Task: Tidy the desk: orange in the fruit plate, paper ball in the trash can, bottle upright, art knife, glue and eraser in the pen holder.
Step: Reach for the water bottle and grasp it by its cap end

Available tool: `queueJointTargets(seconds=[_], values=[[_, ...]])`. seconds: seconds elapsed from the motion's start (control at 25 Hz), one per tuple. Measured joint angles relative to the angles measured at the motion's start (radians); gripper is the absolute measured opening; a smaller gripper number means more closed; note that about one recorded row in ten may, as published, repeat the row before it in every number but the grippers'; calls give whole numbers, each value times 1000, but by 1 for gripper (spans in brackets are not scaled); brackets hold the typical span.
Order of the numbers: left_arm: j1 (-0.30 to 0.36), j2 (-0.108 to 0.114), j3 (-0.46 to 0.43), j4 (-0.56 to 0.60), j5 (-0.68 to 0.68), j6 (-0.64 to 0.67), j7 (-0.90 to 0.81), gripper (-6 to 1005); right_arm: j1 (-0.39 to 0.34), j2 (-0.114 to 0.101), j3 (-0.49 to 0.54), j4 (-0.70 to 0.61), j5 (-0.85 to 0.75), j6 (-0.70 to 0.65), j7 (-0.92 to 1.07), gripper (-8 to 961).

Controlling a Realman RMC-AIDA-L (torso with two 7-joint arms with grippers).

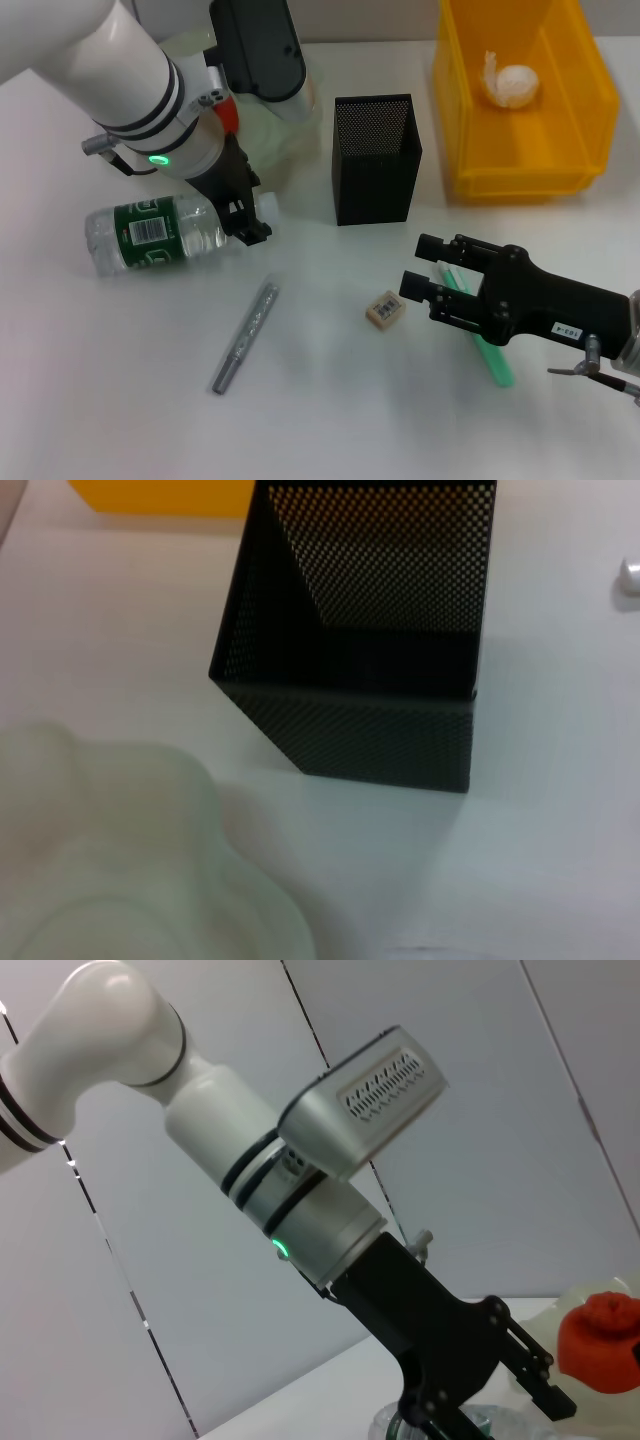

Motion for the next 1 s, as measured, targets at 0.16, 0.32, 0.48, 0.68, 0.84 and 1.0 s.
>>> queueJointTargets(seconds=[0.16, 0.32, 0.48, 0.68, 0.84, 1.0], values=[[-2, 0, 13, -25, 9, -25, -4, 630, 5, 0, 0, 6, 0, 0, 0, 633], [-2, 0, 39, -39, 21, -57, -19, 622, 5, 0, 0, 7, 0, 0, 0, 635], [-1, 0, 41, -46, 22, -82, -26, 613, 5, 0, 0, 8, 0, 0, 0, 635], [-1, 0, 55, -61, 23, -101, -31, 603, 5, 0, 0, 16, 0, 0, 0, 635], [3, 0, 88, -65, 23, -112, -34, 594, 5, 0, 0, 19, 0, 0, 0, 634], [2, 0, 94, -73, 24, -121, -35, 573, 5, 0, 0, 19, 0, 0, 0, 633]])
